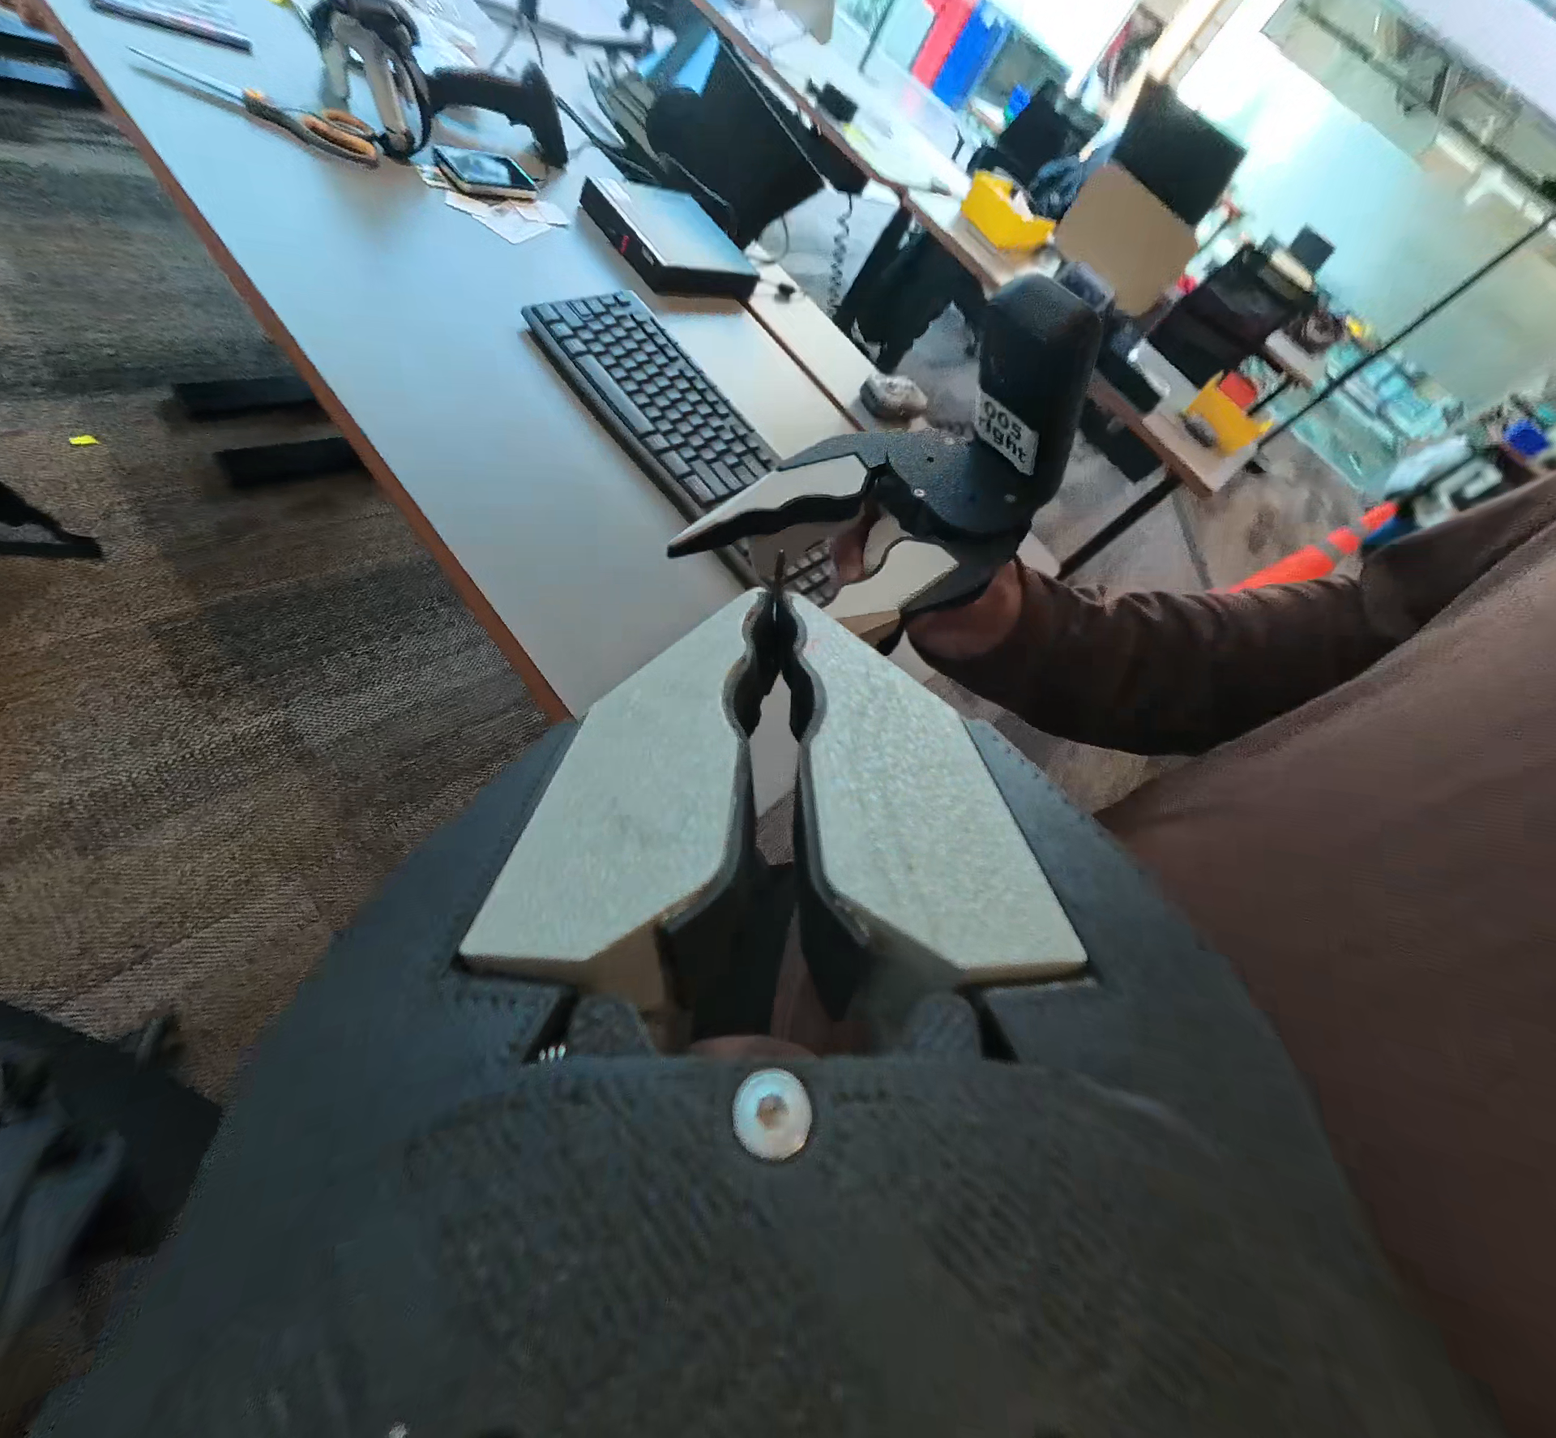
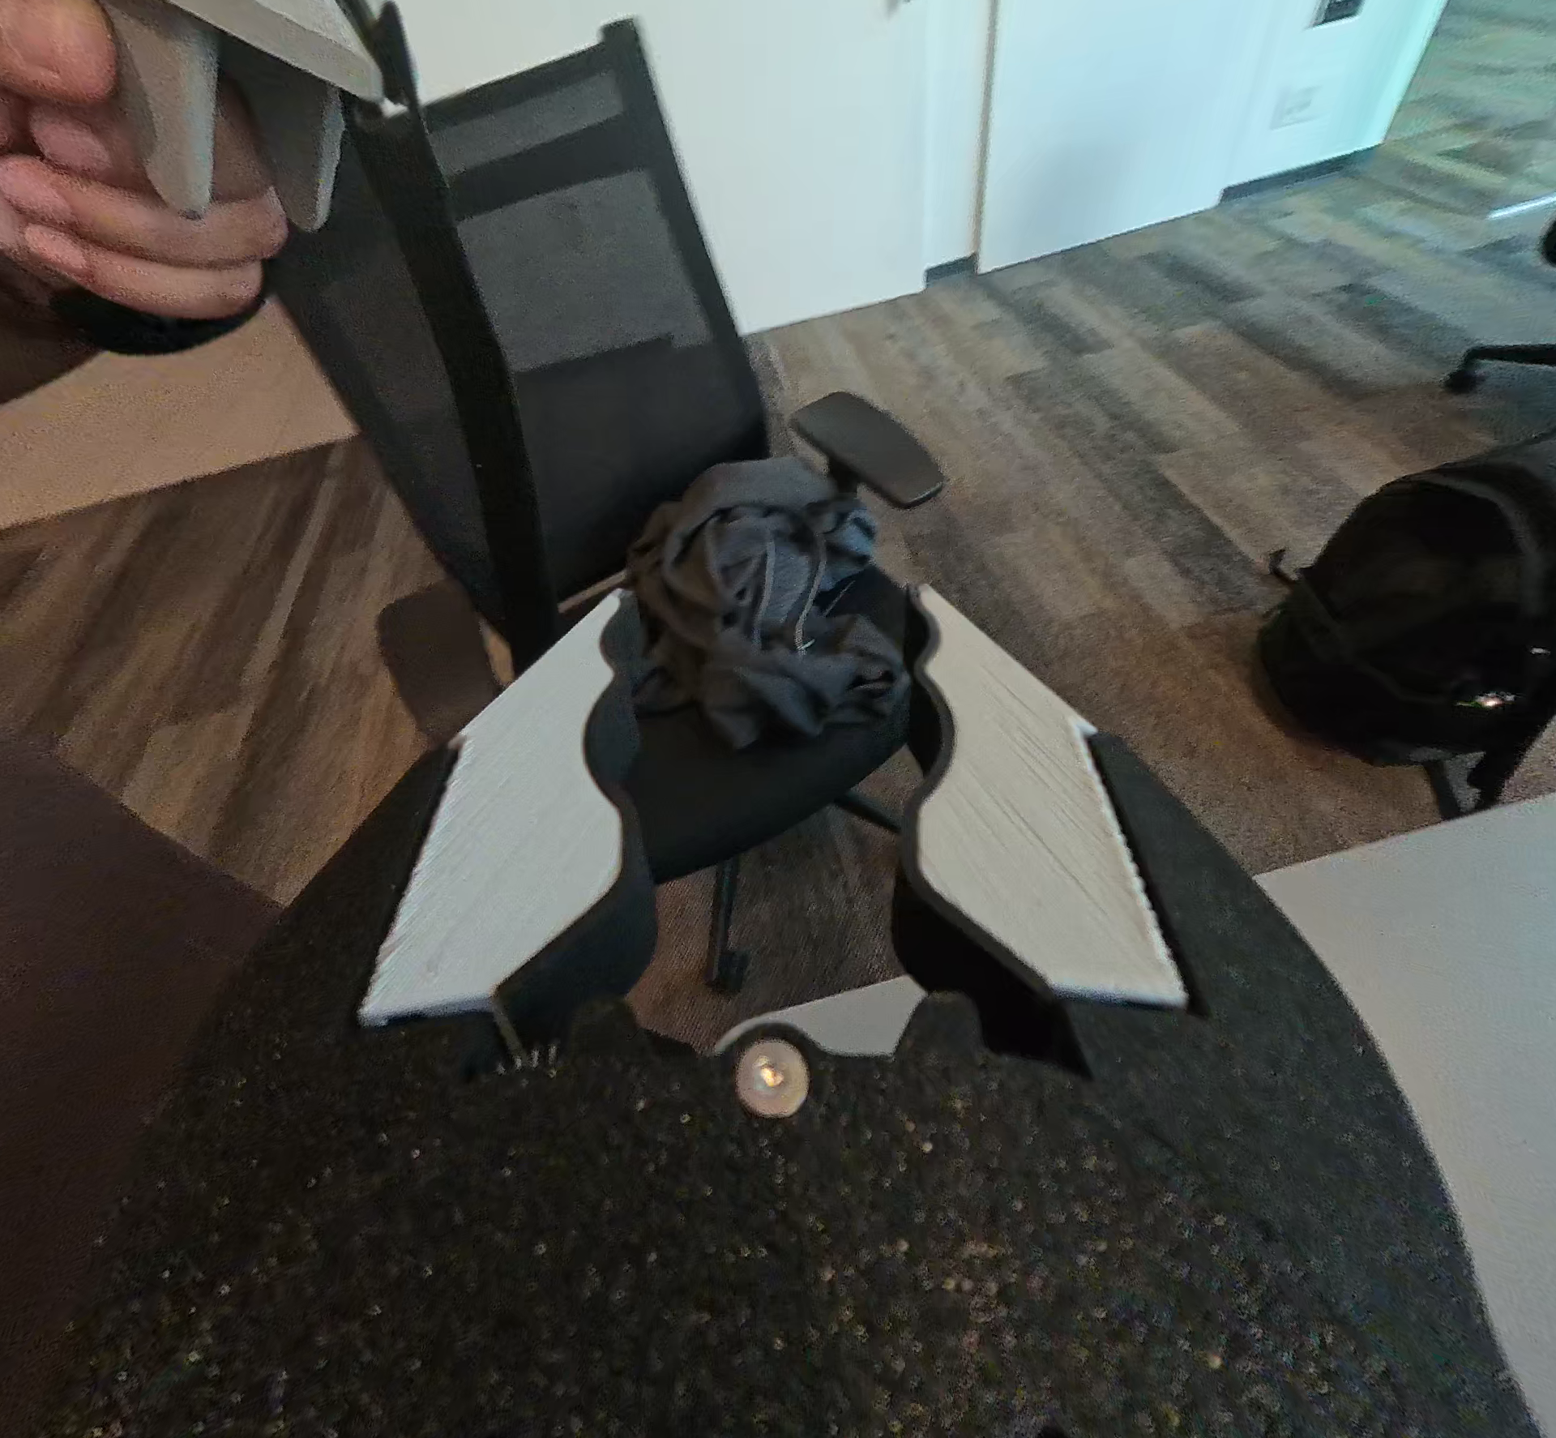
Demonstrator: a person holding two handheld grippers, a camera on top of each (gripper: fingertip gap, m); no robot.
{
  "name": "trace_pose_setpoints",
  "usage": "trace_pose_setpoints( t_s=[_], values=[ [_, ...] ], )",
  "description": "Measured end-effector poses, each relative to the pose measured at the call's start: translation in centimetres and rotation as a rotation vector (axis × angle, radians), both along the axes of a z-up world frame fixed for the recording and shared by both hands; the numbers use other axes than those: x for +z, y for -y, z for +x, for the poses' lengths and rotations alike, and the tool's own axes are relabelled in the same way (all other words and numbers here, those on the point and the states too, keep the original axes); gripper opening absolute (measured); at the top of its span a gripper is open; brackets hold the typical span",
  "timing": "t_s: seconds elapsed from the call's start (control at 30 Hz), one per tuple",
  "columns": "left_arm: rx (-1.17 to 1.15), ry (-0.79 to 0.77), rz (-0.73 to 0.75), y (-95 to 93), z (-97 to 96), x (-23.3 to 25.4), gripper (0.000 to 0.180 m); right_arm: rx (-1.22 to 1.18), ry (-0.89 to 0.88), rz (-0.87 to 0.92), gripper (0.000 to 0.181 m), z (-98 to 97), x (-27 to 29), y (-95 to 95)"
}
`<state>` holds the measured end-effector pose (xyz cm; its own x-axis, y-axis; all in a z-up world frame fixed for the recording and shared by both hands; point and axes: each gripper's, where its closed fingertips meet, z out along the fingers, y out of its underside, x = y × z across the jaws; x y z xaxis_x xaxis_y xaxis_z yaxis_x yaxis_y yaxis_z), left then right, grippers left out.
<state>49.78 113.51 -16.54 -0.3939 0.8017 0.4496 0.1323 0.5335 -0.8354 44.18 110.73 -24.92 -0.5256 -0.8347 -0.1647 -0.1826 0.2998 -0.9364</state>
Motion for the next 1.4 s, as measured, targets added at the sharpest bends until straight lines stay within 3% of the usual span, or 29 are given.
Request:
trace_pose_setpoints(
  t_s=[0.17, 0.3, 0.53, 0.8, 1.0, 1.13, 1.4],
  values=[
    [-0.183, 0.081, 0.03, 7.6, -5.1, 0.4, 0.0, -0.056, 0.075, 0.037, 0.06, -2.9, 1.4, 6.6],
    [-0.34, 0.115, 0.008, 11.6, -10.0, 0.7, 0.0, -0.157, 0.018, -0.023, 0.057, -7.0, 2.3, 8.9],
    [-0.605, 0.128, 0.021, 15.1, -19.1, -1.0, 0.0, -0.552, -0.034, -0.057, 0.062, -16.6, 0.5, 8.9],
    [-1.027, 0.056, 0.027, 17.2, -27.2, -3.6, 0.0, -0.971, -0.073, 0.046, 0.067, -23.1, -1.8, 8.1],
    [-1.193, -0.039, 0.121, 23.6, -27.7, -6.6, 0.0, -1.212, -0.1, 0.163, 0.059, -23.4, -1.6, 13.8],
    [-1.16, -0.071, 0.133, 31.2, -25.5, -5.9, 0.0, -1.18, -0.02, 0.138, 0.052, -21.9, 1.5, 22.5],
    [-0.945, -0.013, 0.094, 47.0, -20.4, -4.4, 0.0, -0.913, -0.082, 0.086, 0.044, -19.5, 3.7, 40.3]
  ],
)
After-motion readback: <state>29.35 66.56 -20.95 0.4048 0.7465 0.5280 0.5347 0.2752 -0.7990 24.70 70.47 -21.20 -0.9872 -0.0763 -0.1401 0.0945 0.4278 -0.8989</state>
